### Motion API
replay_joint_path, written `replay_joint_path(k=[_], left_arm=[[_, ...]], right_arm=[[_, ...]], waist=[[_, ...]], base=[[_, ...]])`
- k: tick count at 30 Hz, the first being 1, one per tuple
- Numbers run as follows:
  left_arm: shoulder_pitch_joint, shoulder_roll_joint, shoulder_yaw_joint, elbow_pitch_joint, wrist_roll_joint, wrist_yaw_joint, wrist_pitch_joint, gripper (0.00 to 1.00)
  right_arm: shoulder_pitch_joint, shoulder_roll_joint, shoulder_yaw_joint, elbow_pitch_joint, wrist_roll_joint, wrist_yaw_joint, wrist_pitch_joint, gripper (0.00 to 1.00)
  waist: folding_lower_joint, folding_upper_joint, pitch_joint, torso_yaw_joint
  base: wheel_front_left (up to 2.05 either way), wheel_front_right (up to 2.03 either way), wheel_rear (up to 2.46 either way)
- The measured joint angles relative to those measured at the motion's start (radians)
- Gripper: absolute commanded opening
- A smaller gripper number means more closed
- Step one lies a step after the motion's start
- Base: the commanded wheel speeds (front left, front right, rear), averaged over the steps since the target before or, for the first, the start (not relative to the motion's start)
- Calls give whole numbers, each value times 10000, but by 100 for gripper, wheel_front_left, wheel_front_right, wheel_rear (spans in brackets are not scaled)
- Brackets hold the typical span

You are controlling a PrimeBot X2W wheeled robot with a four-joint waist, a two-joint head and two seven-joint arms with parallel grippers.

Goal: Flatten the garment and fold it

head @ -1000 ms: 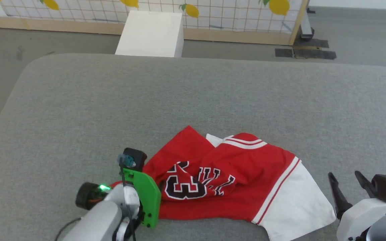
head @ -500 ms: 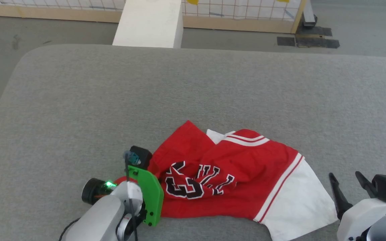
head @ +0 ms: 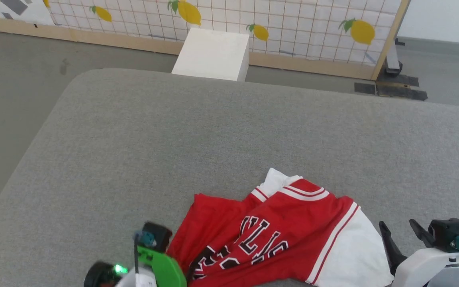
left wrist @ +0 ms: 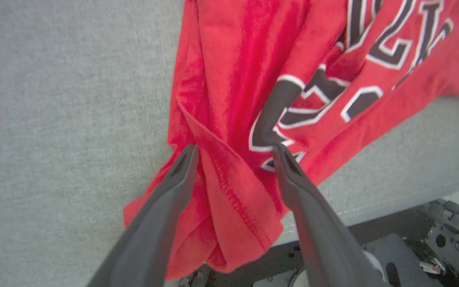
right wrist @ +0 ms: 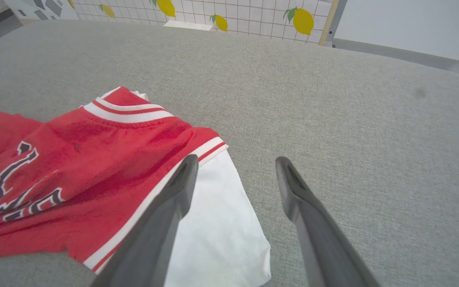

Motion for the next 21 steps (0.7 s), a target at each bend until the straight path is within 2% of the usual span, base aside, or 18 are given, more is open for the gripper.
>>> replay_joint_path(k=[5, 9, 11, 14, 17, 21], left_arm=[[-855, -213, 357, -901, 341, 199, -412, 100], [-2077, -842, 180, -579, 330, -77, -86, 100], [-2956, -1396, -104, 412, 213, -504, 464, 100], [-4139, -1910, -320, 1739, 125, -922, 1047, 100], [-5034, -2240, -403, 2824, -48, -1302, 1442, 100], [-5829, -2385, -483, 4019, -102, -1701, 1728, 100]], right_arm=[[-2, -35, -117, -35, -6, 0, 75, 100], [-12, -104, -69, -90, -10, 0, 167, 100], [-57, -167, -27, -176, -8, 2, 213, 100], [-248, -345, -63, -326, 0, 0, 244, 100], [-348, -399, -138, -362, 17, 2, 242, 100], [-434, -439, -121, -347, 100, 2, 222, 100]], waist=[[0, 0, 7, -208], [0, 0, 143, -561], [0, 0, 308, -895], [0, 0, 639, -1280], [0, 0, 998, -1559], [0, 0, 1389, -1921]], base=[[0, 0, 0], [0, 0, 0], [0, 0, 0], [0, 0, 0], [0, 0, 0], [0, 0, 0]])
